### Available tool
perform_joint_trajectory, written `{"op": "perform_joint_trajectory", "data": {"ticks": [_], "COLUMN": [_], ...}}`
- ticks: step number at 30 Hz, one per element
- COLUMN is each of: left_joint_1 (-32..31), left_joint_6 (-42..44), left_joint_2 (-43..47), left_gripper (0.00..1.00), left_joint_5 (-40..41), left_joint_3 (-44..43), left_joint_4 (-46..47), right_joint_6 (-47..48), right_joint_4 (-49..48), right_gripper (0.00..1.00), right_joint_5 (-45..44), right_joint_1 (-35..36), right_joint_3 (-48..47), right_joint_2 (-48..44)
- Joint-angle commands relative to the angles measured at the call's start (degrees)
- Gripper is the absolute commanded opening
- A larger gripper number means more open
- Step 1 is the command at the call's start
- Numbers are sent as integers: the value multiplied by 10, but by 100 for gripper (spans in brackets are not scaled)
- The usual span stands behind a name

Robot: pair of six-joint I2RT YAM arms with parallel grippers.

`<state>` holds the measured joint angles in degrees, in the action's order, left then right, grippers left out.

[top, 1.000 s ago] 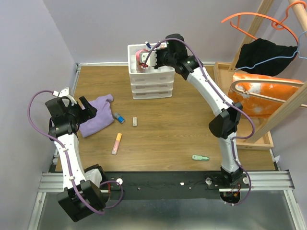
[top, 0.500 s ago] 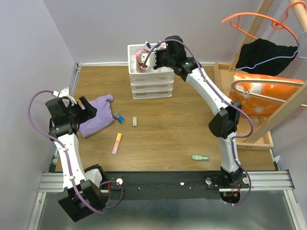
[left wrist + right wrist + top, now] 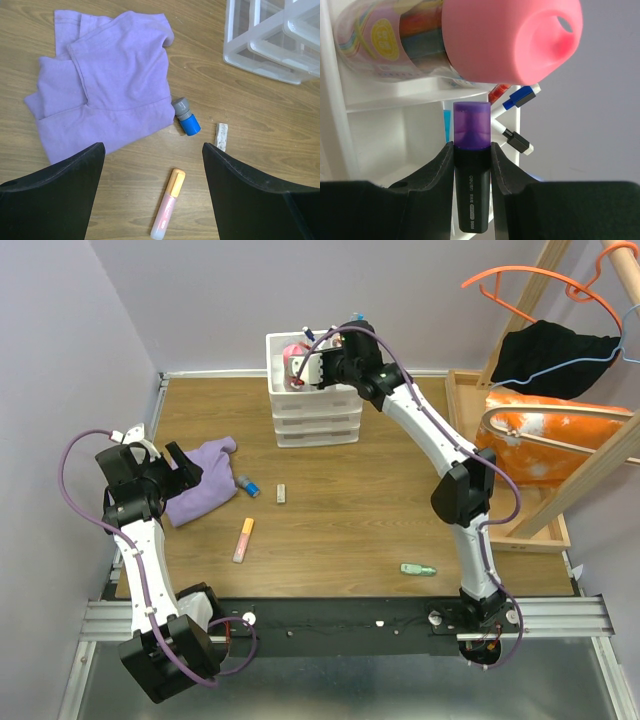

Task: Sort the stationery into containers
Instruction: Place the pen in the storage box.

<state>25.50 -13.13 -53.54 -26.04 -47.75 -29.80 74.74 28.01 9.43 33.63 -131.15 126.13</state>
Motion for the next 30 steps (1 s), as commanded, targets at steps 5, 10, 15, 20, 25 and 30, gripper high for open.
{"op": "perform_joint_trajectory", "data": {"ticks": [5,10,15,20,25,30], "left_joint_1": [3,3,3,3,2,-28], "left_joint_6": [-1,-2,-3,5,26,113], "left_joint_2": [4,1,-2,-2,-7,-38], "left_gripper": [88,88,88,88,87,84], "left_joint_5": [6,4,3,3,-23,-62], "left_joint_3": [6,5,5,-6,-16,-71], "left_joint_4": [10,11,12,1,-23,-113], "right_joint_6": [-24,-24,-26,-61,-187,-309], "right_joint_4": [-30,-35,-35,-8,16,13], "right_gripper": [49,54,54,54,56,59], "right_joint_5": [-18,-17,-19,5,115,168], "right_joint_1": [-5,-6,-6,-1,7,68], "right_joint_3": [10,18,21,33,122,330], "right_joint_2": [15,9,4,-61,-193,-356]}}
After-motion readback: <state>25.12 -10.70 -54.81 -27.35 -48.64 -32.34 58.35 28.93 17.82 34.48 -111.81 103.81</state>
